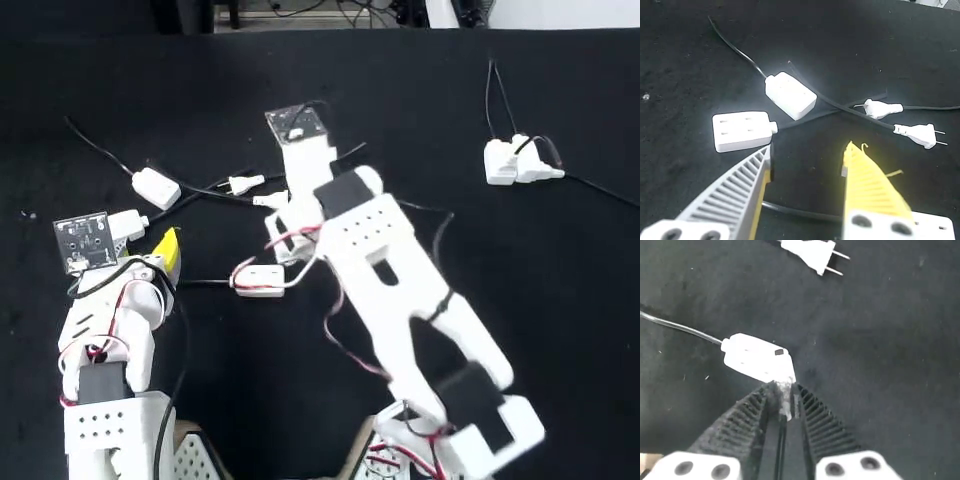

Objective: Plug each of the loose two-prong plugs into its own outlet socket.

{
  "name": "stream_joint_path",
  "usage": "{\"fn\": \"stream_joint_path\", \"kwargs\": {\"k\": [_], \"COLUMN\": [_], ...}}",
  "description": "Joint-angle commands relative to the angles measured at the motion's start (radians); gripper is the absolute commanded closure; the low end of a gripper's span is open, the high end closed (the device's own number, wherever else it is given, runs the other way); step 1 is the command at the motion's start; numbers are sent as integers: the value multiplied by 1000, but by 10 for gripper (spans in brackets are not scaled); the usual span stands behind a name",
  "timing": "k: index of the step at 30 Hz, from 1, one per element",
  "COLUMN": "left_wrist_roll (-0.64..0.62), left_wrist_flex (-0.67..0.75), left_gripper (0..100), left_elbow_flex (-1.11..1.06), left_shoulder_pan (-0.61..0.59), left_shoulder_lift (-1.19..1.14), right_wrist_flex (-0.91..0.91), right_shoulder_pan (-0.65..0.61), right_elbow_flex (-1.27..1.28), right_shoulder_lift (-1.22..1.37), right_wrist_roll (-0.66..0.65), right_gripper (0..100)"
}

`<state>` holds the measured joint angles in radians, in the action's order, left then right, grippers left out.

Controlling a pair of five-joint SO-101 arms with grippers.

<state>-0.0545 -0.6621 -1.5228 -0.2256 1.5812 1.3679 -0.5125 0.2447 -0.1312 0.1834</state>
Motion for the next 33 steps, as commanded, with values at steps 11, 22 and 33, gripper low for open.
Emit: {"fn": "stream_joint_path", "kwargs": {"k": [11,22,33], "left_wrist_roll": [-9,-9,-9], "left_wrist_flex": [3,3,6], "left_gripper": [766,766,766], "left_elbow_flex": [8,12,8], "left_shoulder_pan": [38,33,27], "left_shoulder_lift": [11,11,11], "right_wrist_flex": [-6,2,52], "right_shoulder_pan": [17,-34,-83], "right_elbow_flex": [-116,-108,-97], "right_shoulder_lift": [122,131,145], "right_wrist_roll": [157,218,209], "right_gripper": [988,988,987]}}
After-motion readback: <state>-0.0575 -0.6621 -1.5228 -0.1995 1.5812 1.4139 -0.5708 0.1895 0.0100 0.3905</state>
